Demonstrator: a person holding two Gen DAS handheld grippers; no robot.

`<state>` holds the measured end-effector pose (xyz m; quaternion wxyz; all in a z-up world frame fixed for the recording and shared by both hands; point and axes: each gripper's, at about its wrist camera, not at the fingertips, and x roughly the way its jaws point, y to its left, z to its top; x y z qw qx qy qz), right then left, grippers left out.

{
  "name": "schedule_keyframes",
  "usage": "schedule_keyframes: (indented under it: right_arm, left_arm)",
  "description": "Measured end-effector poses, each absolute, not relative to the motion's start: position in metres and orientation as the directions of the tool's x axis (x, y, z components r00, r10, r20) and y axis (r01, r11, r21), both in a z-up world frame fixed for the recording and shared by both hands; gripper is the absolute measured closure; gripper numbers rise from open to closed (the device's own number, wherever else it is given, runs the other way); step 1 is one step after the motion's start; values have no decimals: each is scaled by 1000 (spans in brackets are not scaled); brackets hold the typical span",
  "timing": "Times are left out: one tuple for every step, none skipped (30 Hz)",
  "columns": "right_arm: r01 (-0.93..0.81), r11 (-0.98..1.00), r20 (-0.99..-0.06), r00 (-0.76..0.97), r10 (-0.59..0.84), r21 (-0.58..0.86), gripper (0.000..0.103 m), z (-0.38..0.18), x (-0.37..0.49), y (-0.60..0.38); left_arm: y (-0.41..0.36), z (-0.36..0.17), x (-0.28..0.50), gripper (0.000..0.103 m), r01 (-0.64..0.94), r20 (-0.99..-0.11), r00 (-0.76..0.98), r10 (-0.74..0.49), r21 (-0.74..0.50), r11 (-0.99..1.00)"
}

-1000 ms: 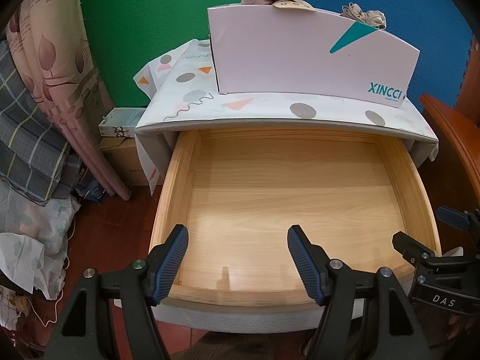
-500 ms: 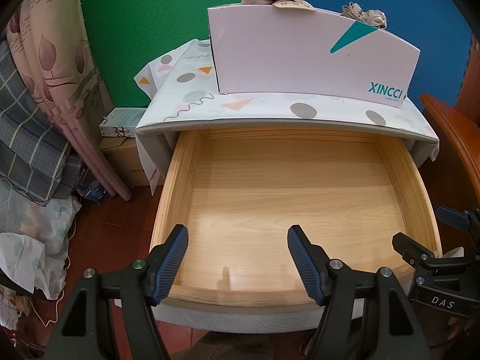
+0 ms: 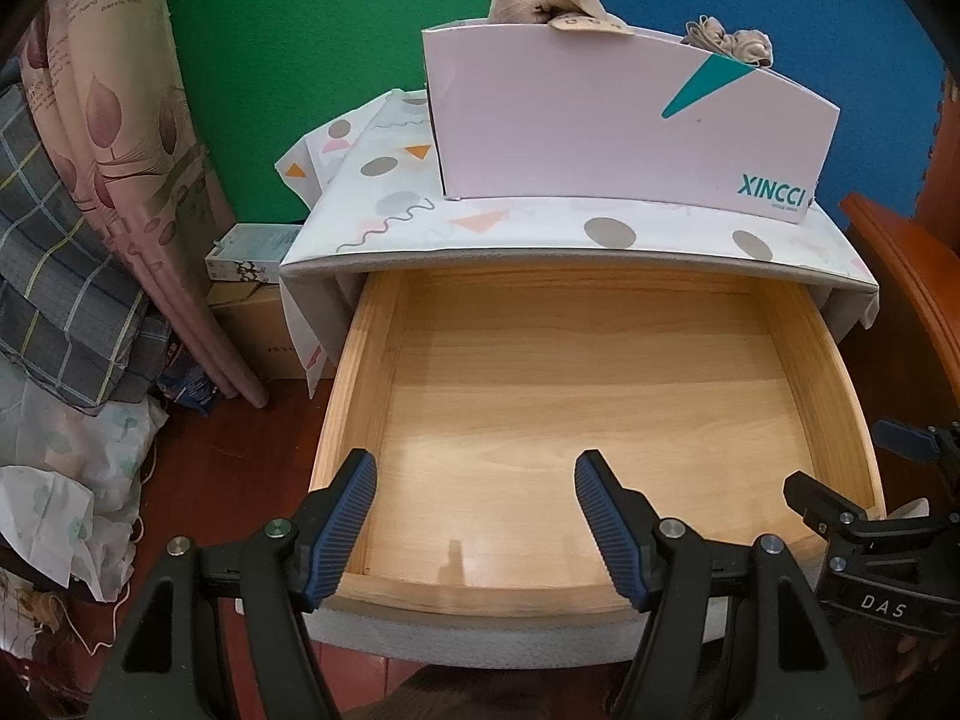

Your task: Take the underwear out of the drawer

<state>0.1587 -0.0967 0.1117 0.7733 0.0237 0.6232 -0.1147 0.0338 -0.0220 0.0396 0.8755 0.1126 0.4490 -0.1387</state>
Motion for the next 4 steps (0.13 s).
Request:
schedule_keyframes:
  right_arm:
    - [207, 973, -969, 197, -148, -107, 11, 112, 159, -97]
    - [207, 972, -969, 196, -148, -106, 11, 112, 159, -97]
    - [208, 972, -969, 197, -149, -107, 11, 112, 159, -97]
    - [208, 972, -969, 197, -148, -106, 11, 112, 159, -97]
  left_arm:
    - [-22, 39, 34, 32, 344, -818, 558, -139, 75, 936]
    - [-22, 39, 34, 32, 346, -819, 556, -141, 75, 935]
    - [-23, 39, 34, 32, 349, -820, 554, -143, 73, 934]
    - [-23, 39, 34, 32, 347, -820, 555, -138, 77, 935]
